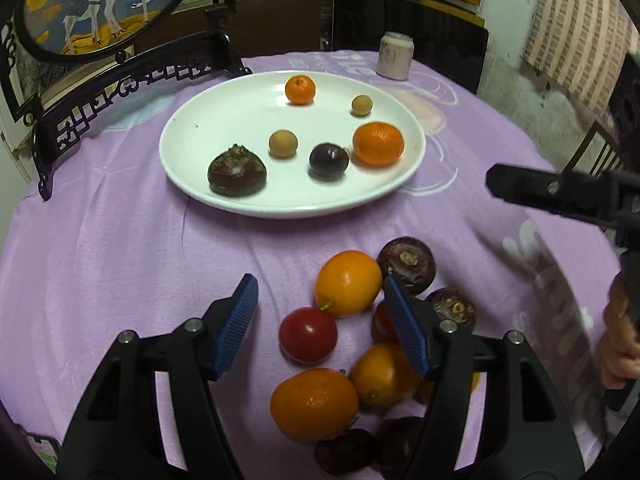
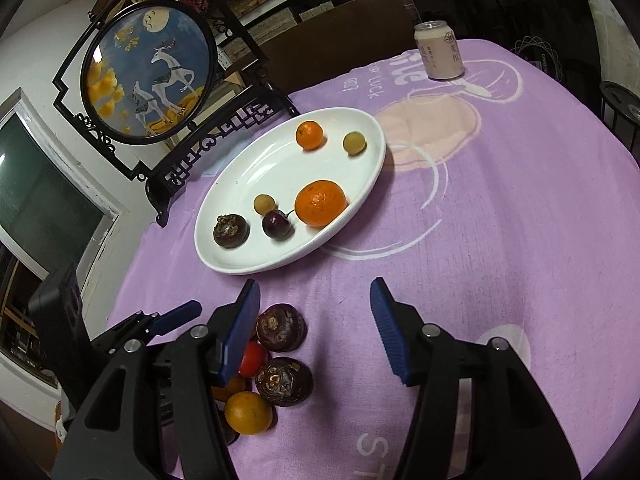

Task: Organize fruits
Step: 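Grasp another orange with the left tool while the right tool returns to the pile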

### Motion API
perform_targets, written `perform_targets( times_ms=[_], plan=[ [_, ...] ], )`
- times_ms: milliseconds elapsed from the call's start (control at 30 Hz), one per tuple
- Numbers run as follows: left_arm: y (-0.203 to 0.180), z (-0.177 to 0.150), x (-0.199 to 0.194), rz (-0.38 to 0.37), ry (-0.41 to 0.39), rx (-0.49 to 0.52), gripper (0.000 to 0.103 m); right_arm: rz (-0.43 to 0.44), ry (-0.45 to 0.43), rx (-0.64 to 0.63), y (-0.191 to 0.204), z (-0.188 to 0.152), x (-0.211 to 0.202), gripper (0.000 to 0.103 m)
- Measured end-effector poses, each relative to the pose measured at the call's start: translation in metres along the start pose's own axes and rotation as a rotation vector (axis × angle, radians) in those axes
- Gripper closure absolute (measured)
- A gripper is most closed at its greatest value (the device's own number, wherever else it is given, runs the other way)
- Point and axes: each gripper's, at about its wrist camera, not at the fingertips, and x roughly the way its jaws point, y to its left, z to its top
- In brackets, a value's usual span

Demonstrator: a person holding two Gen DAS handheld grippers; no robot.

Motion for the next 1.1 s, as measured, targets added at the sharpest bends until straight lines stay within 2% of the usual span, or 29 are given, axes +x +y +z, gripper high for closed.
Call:
perform_targets(
  times_ms=[100, 167, 300, 400, 467, 567, 633, 767, 867, 933, 1100],
  plan=[
    [0.006, 0.001, 0.002, -0.009, 0.004, -0.014, 0.033, 0.0, -0.002, -0.007, 0.001, 0.0, -0.001, 0.045],
    [0.016, 0.003, -0.002, 0.022, -0.015, -0.037, 0.033, -0.001, -0.001, -0.008, 0.001, 0.0, 0.0, 0.045],
    [0.051, 0.005, -0.011, 0.066, -0.024, -0.153, 0.037, 0.0, 0.0, -0.001, 0.0, 0.0, 0.0, 0.045],
    [0.064, 0.005, -0.015, 0.008, -0.03, -0.213, 0.037, 0.001, 0.001, -0.003, 0.0, 0.0, 0.0, 0.045],
    [0.057, 0.006, -0.016, -0.02, -0.033, -0.196, 0.037, 0.001, 0.001, -0.007, 0.0, -0.001, 0.0, 0.045],
    [0.037, 0.008, -0.009, -0.02, -0.026, -0.138, 0.037, -0.002, 0.003, -0.007, 0.001, -0.001, 0.002, 0.045],
    [0.027, 0.01, -0.003, -0.037, -0.008, -0.11, 0.041, -0.003, 0.005, -0.003, 0.0, 0.0, 0.002, 0.045],
    [0.012, 0.01, 0.007, -0.036, 0.015, -0.067, 0.043, -0.002, 0.001, -0.002, 0.0, 0.0, 0.002, 0.045],
    [0.011, 0.009, 0.014, -0.064, 0.037, -0.066, 0.053, -0.002, 0.003, -0.009, 0.001, -0.001, 0.002, 0.045],
    [0.01, 0.009, 0.017, -0.099, 0.045, -0.065, 0.064, -0.003, 0.009, -0.017, 0.002, -0.002, 0.003, 0.045],
    [0.012, 0.008, 0.014, -0.109, 0.041, -0.067, 0.066, -0.001, 0.05, -0.054, 0.009, -0.006, 0.012, 0.045]
  ],
)
